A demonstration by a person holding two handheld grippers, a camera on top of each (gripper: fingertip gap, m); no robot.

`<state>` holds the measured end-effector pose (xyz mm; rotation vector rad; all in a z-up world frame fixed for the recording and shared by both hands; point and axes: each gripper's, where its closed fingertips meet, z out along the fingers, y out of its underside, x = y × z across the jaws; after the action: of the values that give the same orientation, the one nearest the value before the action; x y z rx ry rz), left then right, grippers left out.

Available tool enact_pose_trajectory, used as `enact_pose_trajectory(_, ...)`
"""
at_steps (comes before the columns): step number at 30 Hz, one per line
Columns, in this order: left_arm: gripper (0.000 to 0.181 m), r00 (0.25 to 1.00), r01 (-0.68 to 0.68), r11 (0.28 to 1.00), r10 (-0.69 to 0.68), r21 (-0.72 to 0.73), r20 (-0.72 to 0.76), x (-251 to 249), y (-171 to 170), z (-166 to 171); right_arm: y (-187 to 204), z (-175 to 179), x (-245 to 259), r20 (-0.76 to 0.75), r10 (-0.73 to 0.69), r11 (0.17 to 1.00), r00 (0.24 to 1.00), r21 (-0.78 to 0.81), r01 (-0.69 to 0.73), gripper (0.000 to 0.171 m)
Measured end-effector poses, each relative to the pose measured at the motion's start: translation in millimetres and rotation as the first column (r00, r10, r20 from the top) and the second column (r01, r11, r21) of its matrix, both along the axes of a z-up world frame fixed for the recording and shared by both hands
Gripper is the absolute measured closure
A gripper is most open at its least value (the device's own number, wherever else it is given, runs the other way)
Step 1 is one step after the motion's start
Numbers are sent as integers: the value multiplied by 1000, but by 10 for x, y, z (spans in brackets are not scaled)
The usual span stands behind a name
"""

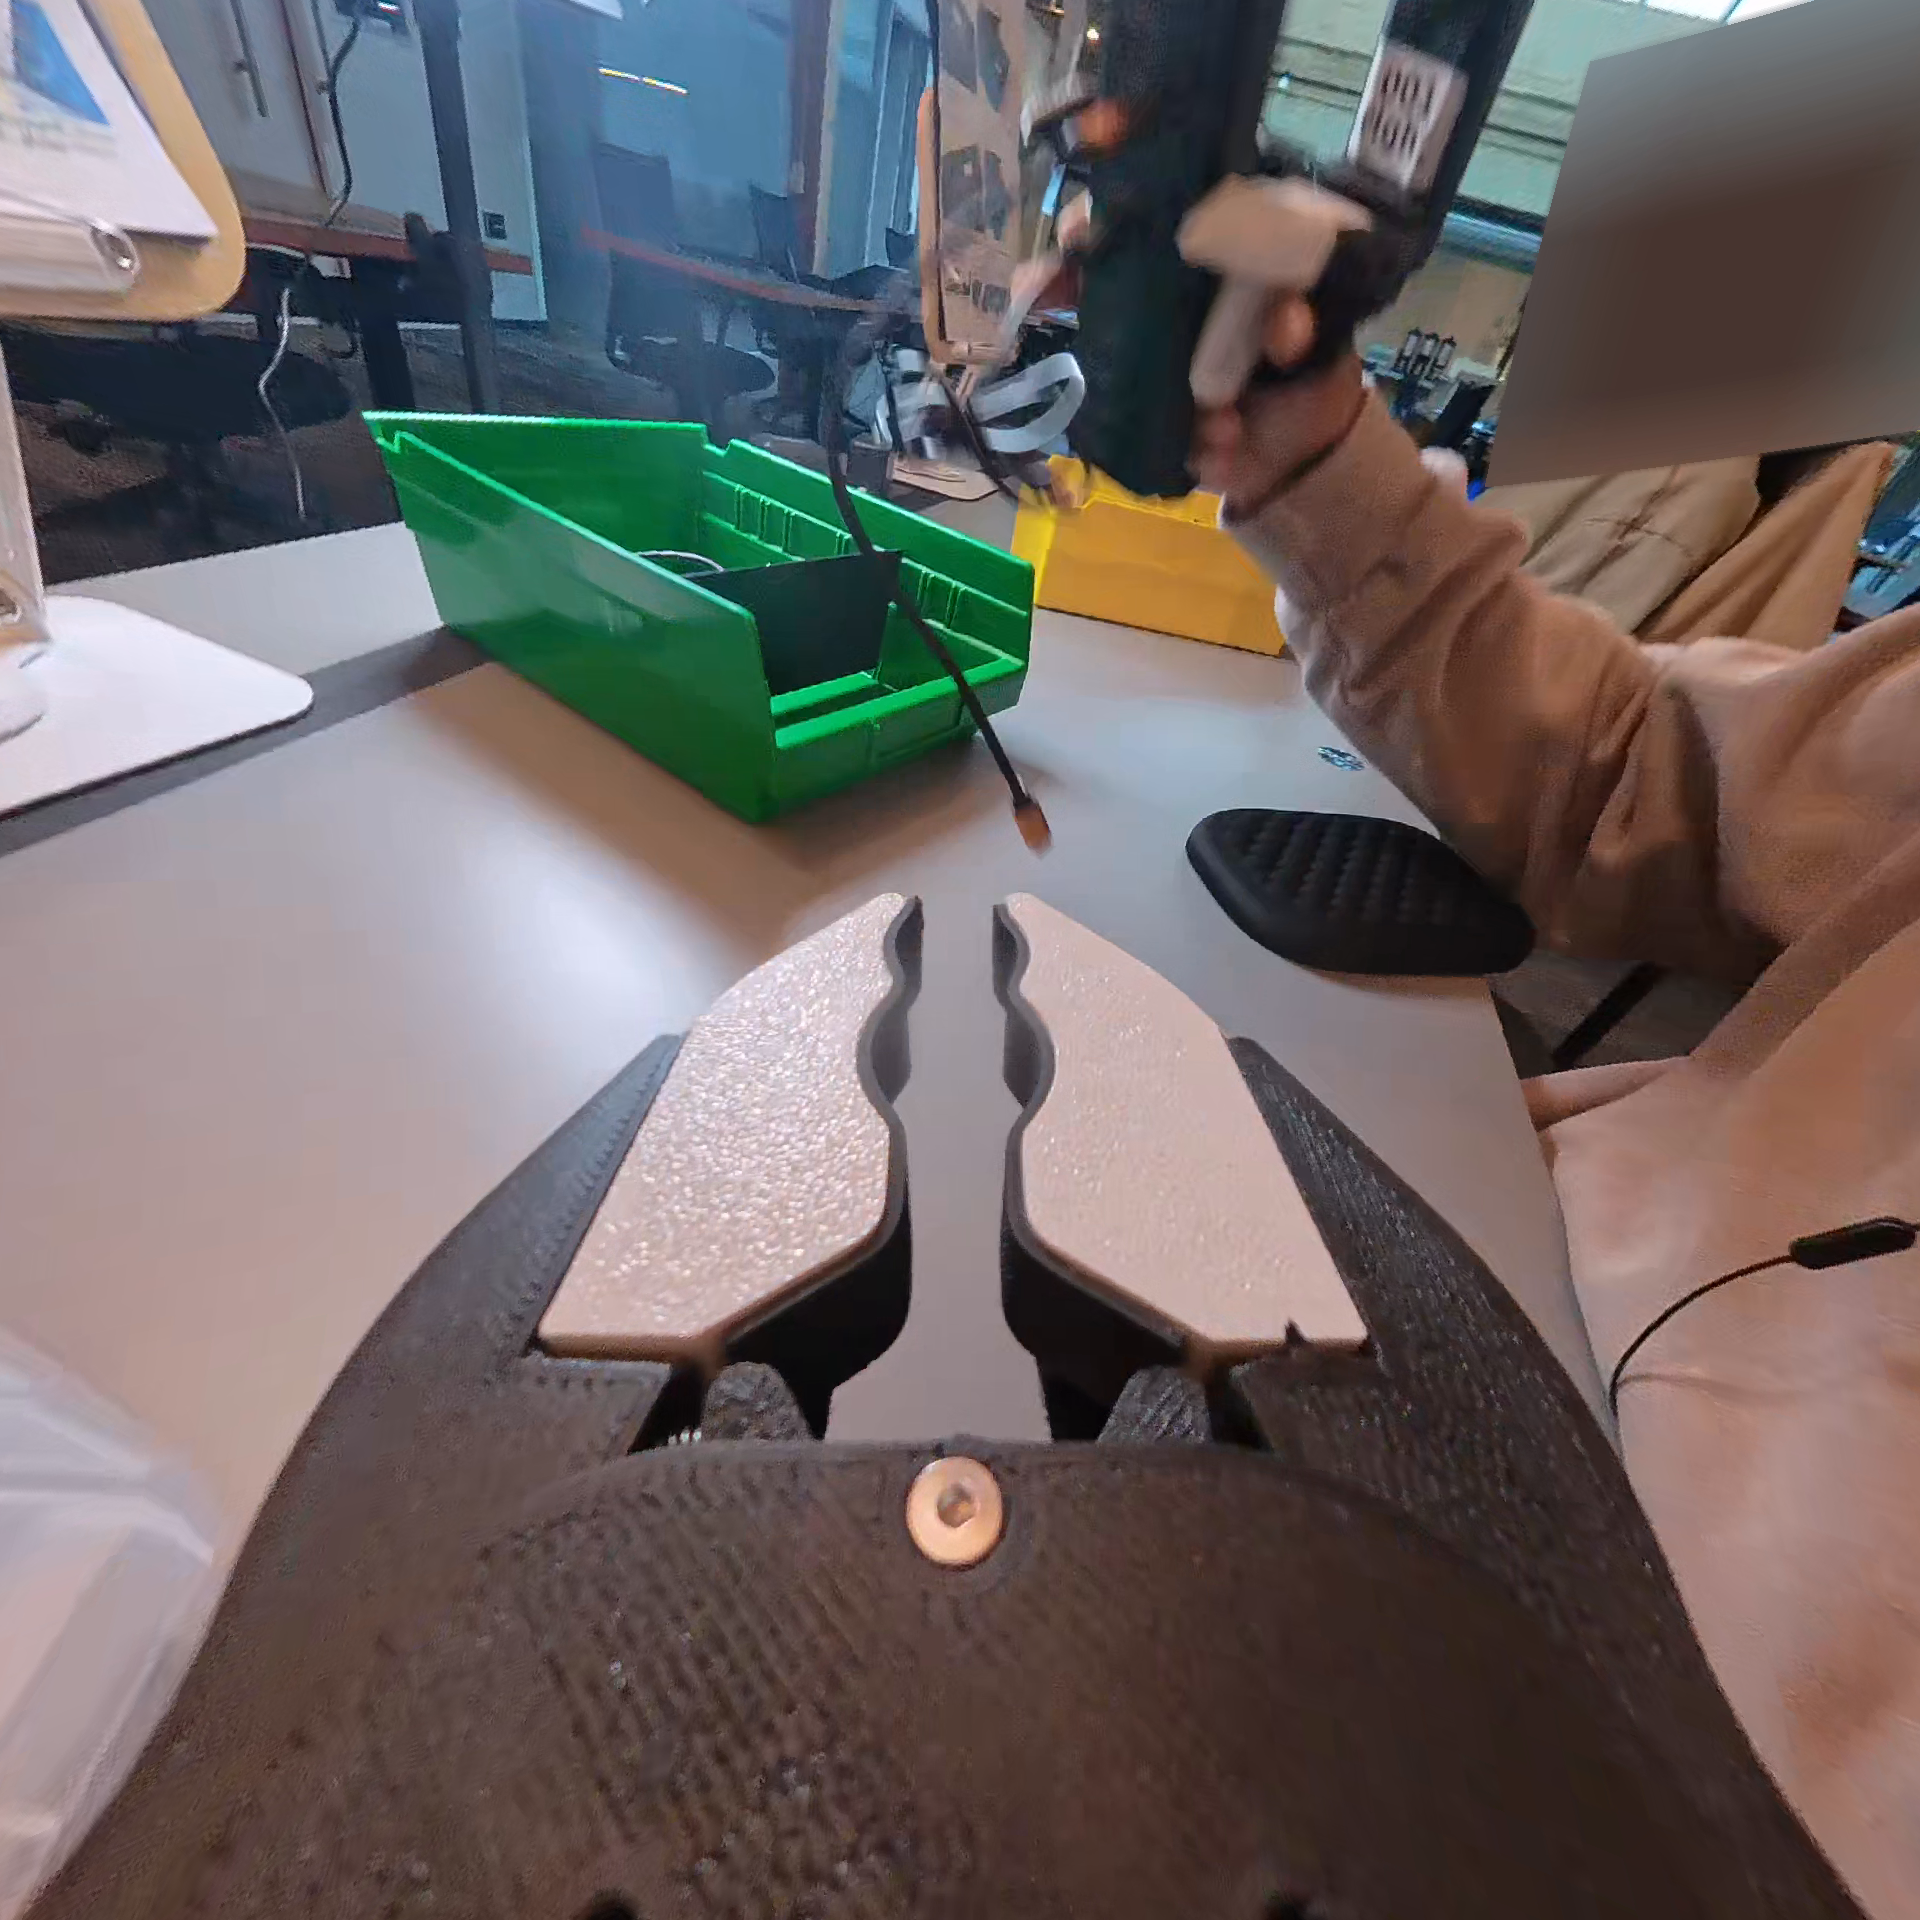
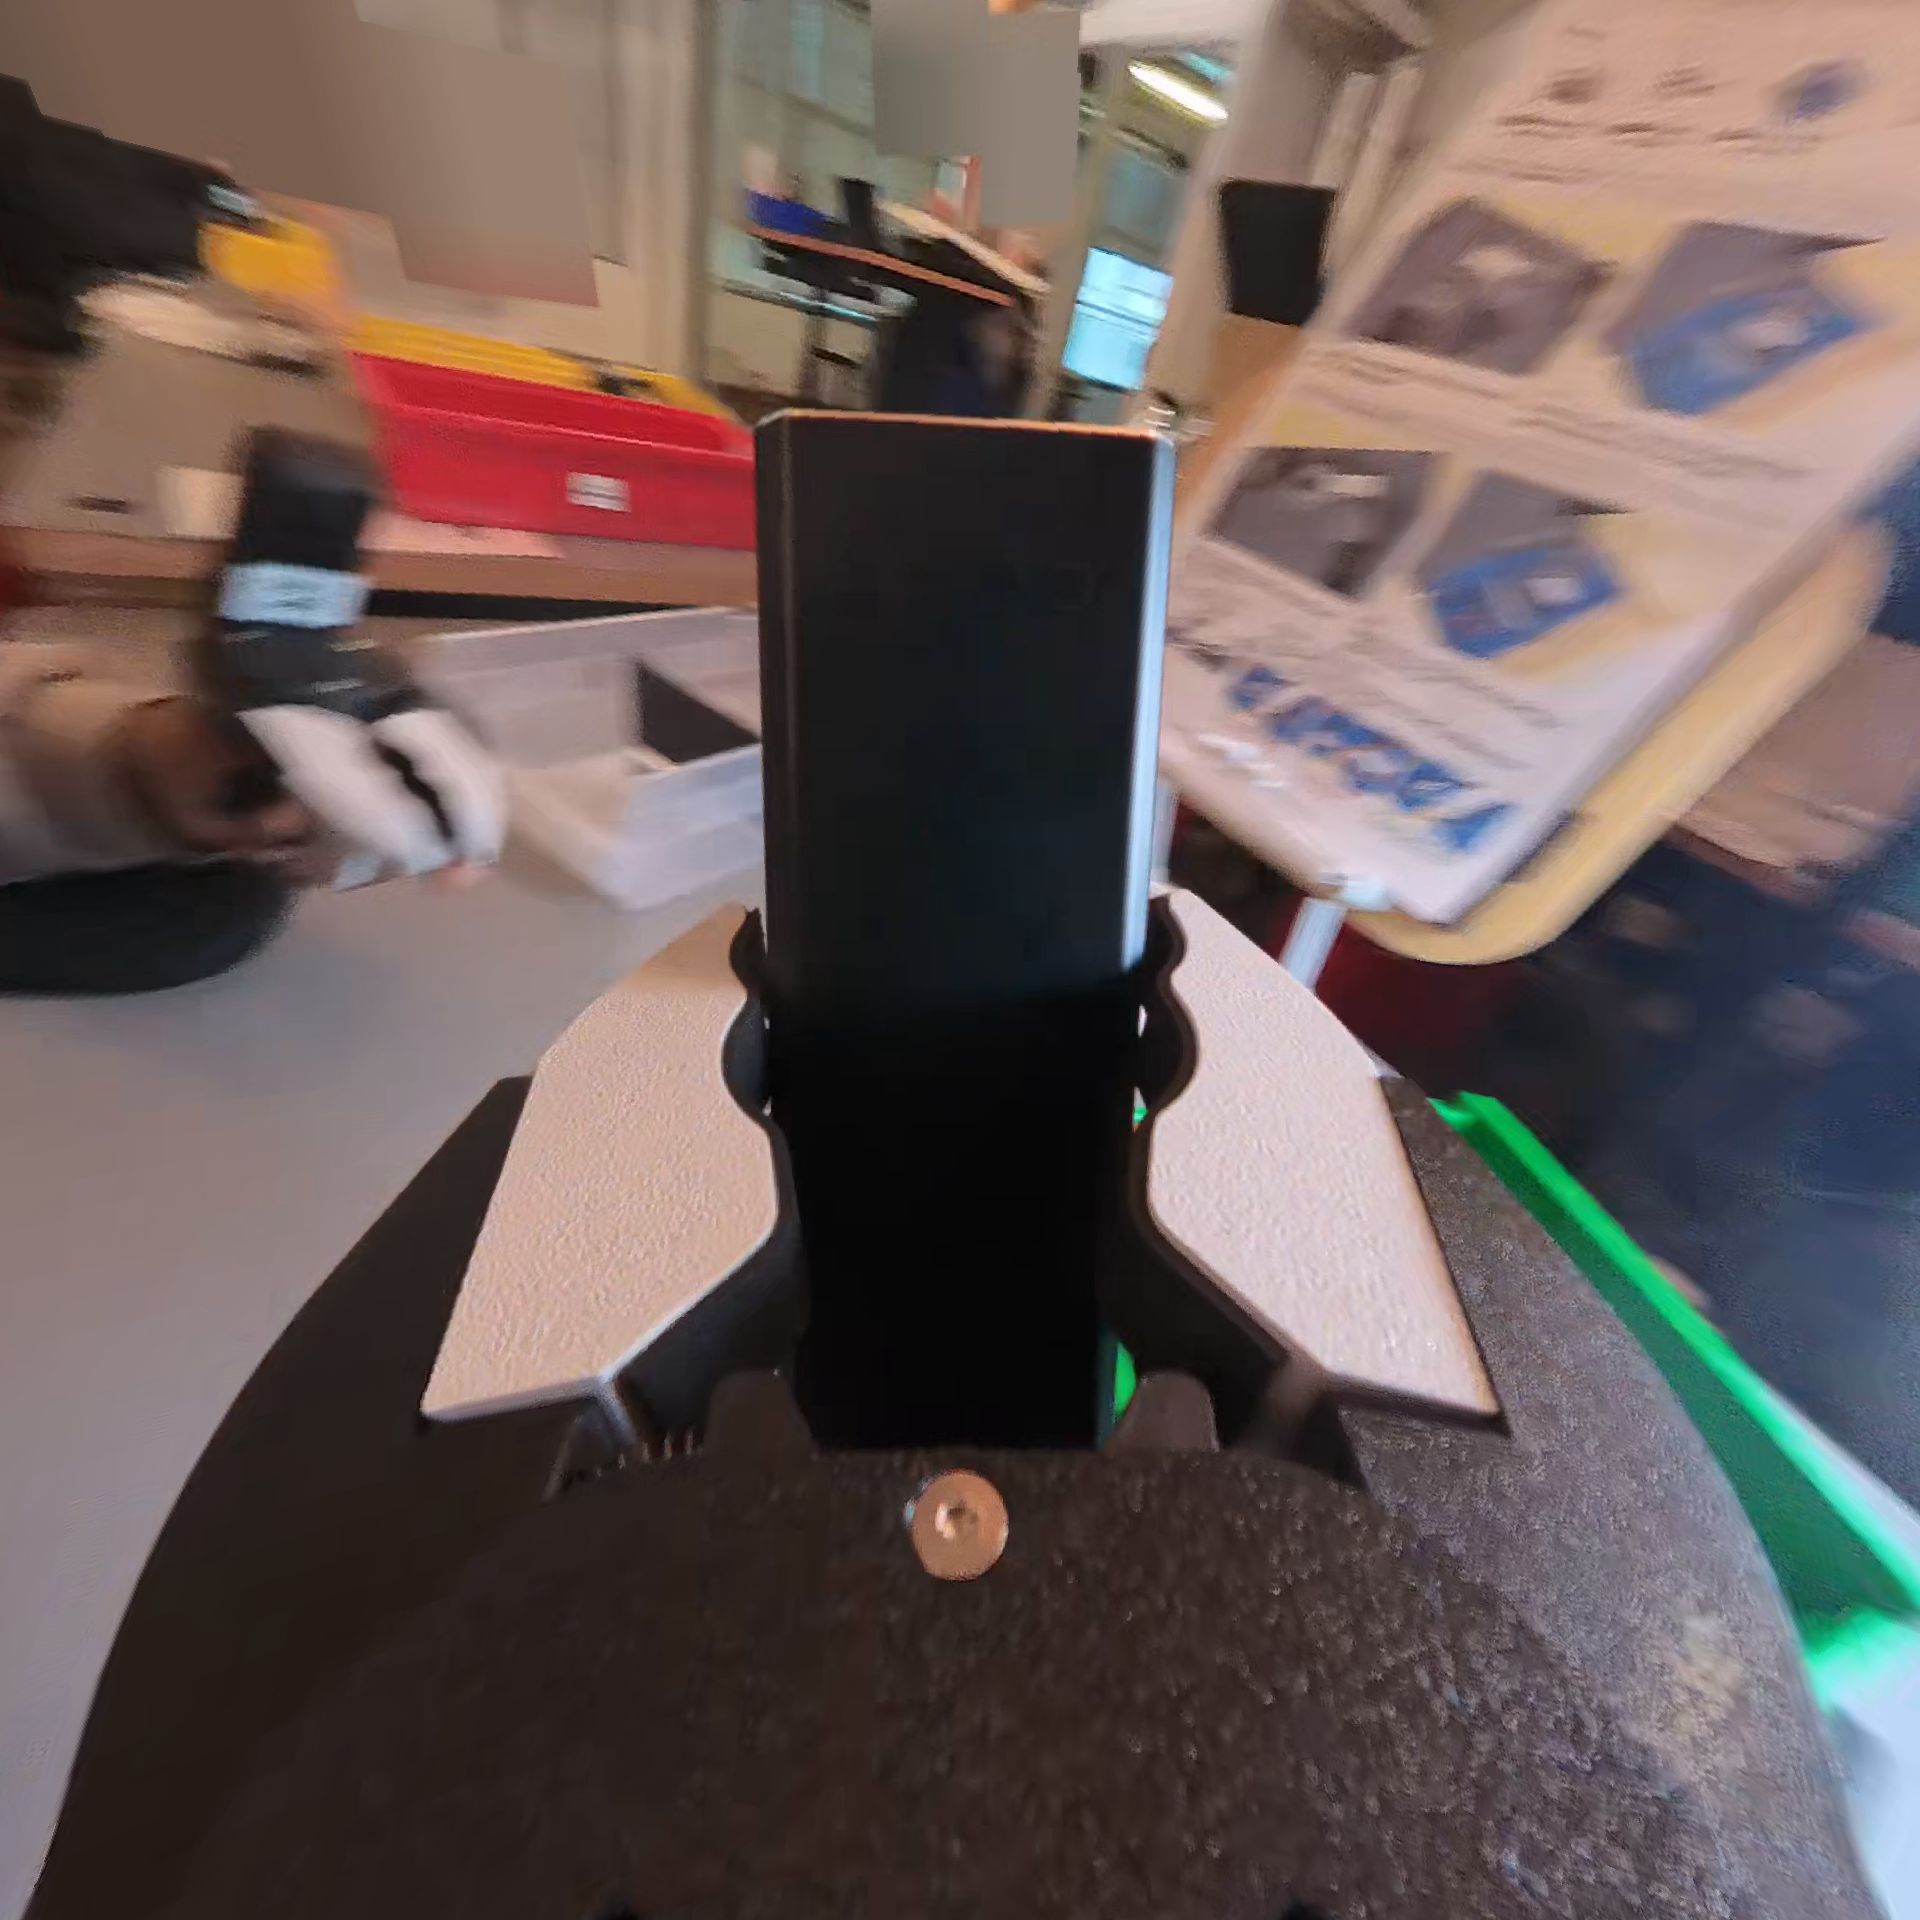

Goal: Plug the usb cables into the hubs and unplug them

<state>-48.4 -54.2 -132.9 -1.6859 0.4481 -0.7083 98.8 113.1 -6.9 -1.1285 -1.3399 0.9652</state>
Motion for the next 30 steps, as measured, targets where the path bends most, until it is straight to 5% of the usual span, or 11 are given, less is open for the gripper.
enact_pose_trajectory(5,162,999,-18,1000,18,-5,46,-7,6,-170,1257,301,-111,132,-331,943,934,75,324,103)
enact_pose_trajectory(9,162,1000,-4,1000,4,-8,-27,35,-37,-291,1937,-2,-264,292,-420,904,859,50,425,103)
enact_pose_trajectory(17,163,998,32,999,-33,-22,-62,122,-78,-386,2456,-1250,-567,535,-462,864,707,93,495,103)
enact_pose_trajectory(21,163,995,43,999,-45,-22,-94,139,-97,-415,2329,-1800,-584,719,-257,874,645,-112,472,102)
enact_pose_trajectory(24,163,992,47,999,-50,-26,-118,142,-99,-446,2465,-1771,-499,736,-257,831,626,-162,533,105)
enact_pose_trajectory(27,163,990,38,999,-42,-29,-137,127,-91,-473,2797,-1479,-282,700,-428,785,572,-25,619,104)
enact_pose_trajectory(30,163,989,33,999,-36,-26,-143,117,-89,-468,2826,-1087,-207,644,-453,779,616,-50,625,104)
